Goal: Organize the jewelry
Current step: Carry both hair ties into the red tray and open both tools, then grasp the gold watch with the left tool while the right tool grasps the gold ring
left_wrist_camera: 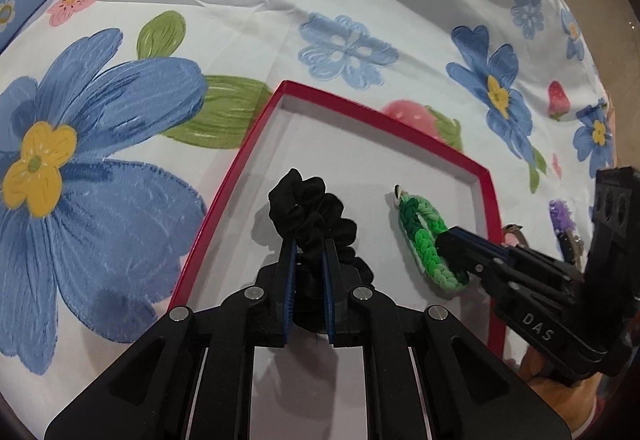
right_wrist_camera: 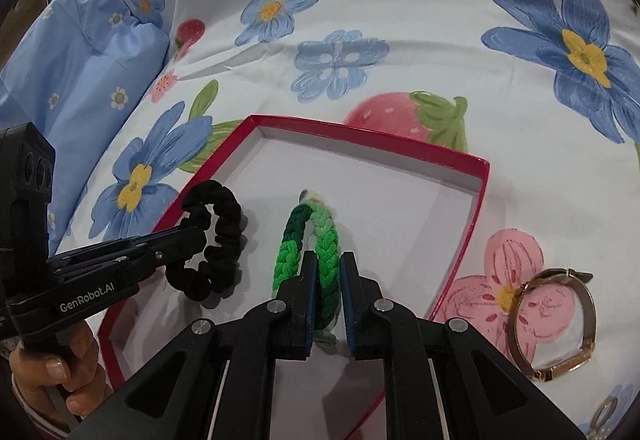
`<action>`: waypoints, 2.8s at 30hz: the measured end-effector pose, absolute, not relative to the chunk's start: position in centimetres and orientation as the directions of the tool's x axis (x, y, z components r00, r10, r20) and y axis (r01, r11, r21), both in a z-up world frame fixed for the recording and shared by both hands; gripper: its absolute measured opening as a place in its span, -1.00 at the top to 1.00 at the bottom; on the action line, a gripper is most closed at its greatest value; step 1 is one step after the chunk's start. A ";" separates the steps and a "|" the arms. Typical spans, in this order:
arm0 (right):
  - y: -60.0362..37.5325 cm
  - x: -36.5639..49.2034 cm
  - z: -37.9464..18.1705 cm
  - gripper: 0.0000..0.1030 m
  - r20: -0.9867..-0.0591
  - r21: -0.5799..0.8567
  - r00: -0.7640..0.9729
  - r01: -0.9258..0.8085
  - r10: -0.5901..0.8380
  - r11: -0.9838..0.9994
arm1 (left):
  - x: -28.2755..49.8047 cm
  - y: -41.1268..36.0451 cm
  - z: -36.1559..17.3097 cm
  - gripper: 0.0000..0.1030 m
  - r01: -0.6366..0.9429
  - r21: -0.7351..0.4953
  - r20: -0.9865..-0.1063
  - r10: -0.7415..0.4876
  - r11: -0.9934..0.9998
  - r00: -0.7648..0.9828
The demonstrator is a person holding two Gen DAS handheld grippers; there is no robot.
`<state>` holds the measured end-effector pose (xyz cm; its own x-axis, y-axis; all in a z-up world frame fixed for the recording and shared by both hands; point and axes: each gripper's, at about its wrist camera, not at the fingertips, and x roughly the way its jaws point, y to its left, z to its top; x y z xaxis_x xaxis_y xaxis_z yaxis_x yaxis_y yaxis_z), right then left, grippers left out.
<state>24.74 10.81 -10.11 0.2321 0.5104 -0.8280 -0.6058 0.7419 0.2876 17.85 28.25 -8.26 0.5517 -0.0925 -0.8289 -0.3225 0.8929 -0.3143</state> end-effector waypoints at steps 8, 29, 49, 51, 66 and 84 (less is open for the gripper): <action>11.1 24.7 -9.9 0.55 -0.828 0.289 0.226 -0.613 0.514 0.735 | 17.4 28.2 -7.8 0.35 -0.343 -0.278 -0.836 -0.051 0.897 0.546; -1.3 20.6 -4.2 0.31 -0.748 0.359 0.354 -0.496 0.561 0.791 | 13.2 19.7 -2.1 0.08 -0.208 -0.244 -0.784 -0.067 0.947 0.617; -12.4 19.6 -5.7 0.29 -0.794 0.302 0.422 -0.351 0.438 0.886 | 15.7 11.1 -1.5 0.07 0.036 -0.173 -0.794 -0.161 0.984 0.587; -12.5 20.1 -6.1 0.29 -0.801 0.292 0.419 -0.350 0.427 0.890 | 16.5 10.5 -1.6 0.07 0.055 -0.166 -0.795 -0.167 0.985 0.583; -10.5 23.5 -9.5 0.31 -0.852 0.234 0.355 -0.401 0.385 0.886 | 22.6 6.5 -3.7 0.07 0.185 -0.091 -0.839 -0.175 0.978 0.515; -13.0 23.4 -8.6 0.55 -0.812 0.301 0.395 -0.345 0.429 0.889 | 25.8 3.2 -5.9 0.09 0.258 -0.040 -0.867 -0.162 0.965 0.472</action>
